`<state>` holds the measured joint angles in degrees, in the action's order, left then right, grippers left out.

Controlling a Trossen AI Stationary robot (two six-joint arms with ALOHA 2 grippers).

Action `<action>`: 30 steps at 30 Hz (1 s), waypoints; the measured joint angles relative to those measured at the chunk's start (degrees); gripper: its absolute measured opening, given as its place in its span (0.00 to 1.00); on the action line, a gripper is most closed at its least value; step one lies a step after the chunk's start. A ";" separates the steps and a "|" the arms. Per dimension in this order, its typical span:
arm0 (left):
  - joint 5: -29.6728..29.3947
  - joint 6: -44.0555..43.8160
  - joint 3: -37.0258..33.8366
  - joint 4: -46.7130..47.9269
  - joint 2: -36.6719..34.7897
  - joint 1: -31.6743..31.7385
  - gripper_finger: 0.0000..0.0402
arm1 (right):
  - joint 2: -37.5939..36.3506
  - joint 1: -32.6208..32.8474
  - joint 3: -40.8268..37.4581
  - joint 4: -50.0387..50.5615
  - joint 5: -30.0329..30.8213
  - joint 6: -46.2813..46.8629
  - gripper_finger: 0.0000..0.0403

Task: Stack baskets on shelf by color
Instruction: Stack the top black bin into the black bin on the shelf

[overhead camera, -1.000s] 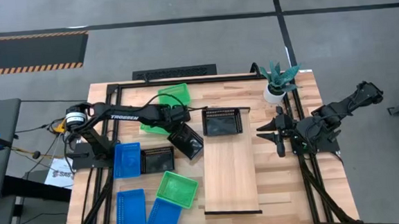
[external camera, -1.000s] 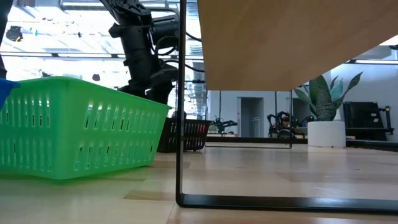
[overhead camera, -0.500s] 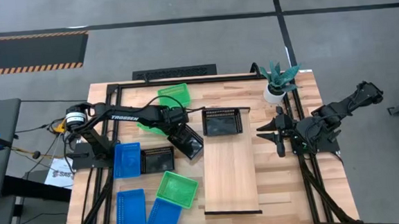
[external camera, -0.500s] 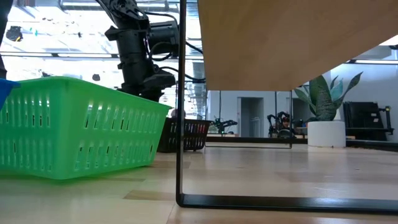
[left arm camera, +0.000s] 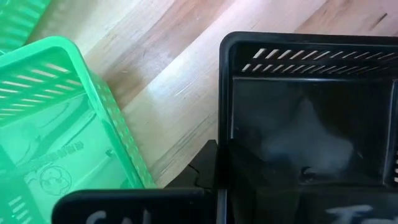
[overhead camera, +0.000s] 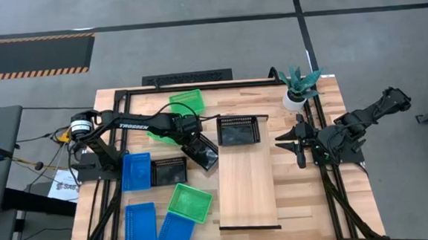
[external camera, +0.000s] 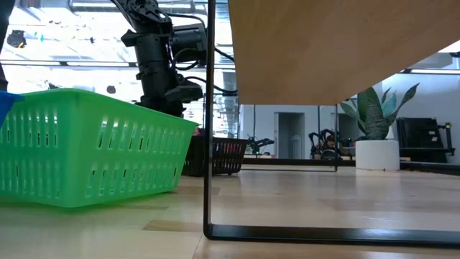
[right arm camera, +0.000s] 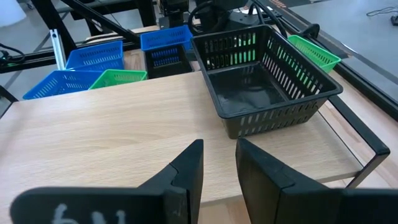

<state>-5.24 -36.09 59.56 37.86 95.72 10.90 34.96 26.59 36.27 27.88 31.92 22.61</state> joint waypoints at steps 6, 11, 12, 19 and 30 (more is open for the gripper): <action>0.11 -1.64 0.01 1.39 -3.52 1.04 0.00 | 0.00 -0.04 0.00 -0.13 0.01 0.07 0.29; -2.78 -4.65 0.01 5.26 -10.46 1.36 0.00 | 0.00 -0.04 0.00 -0.50 0.02 1.62 0.29; -3.80 -5.34 0.01 6.71 -11.90 1.36 0.00 | 0.00 -0.04 0.00 -0.46 0.02 1.82 0.29; -12.68 -11.79 0.01 15.70 -21.94 1.34 0.00 | 0.00 -0.04 0.00 -0.70 0.02 3.24 0.29; -21.03 -20.95 3.01 15.65 -36.30 0.58 0.00 | 0.01 -0.11 0.00 0.64 3.00 8.65 0.29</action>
<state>-26.27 -57.05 62.57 53.51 59.42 11.47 34.97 26.48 36.27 28.51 34.93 31.26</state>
